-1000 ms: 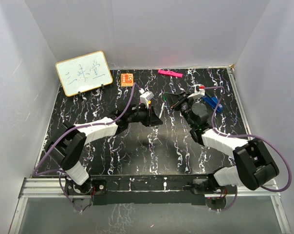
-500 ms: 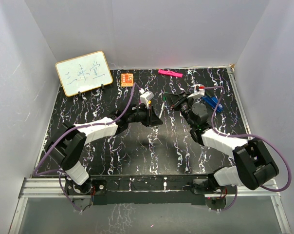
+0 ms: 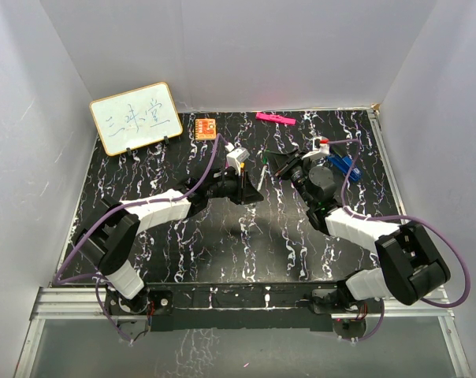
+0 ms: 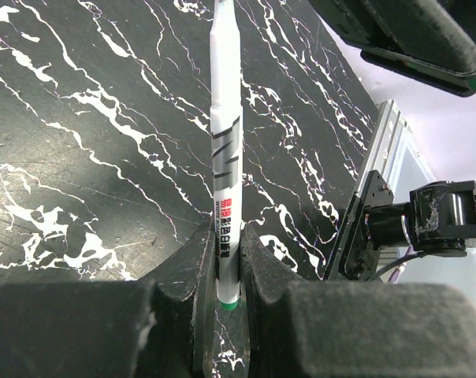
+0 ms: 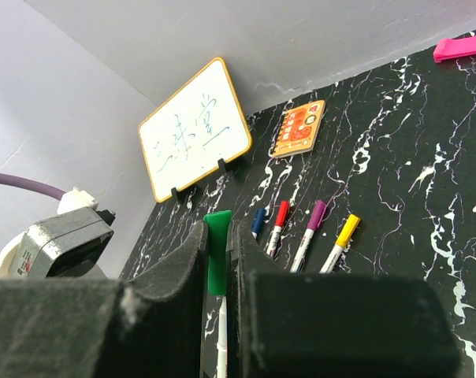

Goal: Insert the pens into the pen caps

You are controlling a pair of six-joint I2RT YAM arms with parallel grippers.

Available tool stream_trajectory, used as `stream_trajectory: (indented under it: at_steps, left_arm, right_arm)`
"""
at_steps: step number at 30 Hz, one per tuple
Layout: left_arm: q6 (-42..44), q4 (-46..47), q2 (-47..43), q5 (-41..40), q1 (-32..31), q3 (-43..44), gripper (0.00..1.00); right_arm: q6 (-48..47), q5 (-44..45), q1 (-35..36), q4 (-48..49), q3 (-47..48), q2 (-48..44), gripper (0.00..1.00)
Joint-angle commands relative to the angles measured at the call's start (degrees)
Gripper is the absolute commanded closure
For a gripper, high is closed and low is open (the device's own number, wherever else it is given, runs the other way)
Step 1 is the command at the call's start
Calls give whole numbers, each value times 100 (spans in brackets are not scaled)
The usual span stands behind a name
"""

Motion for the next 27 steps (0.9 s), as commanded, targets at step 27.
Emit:
stream_trajectory:
  at_steps: [27]
  left_arm:
    - [120, 47, -340, -45, -20, -4, 100]
  right_arm:
    - [-193, 37, 37, 481, 59, 79, 100]
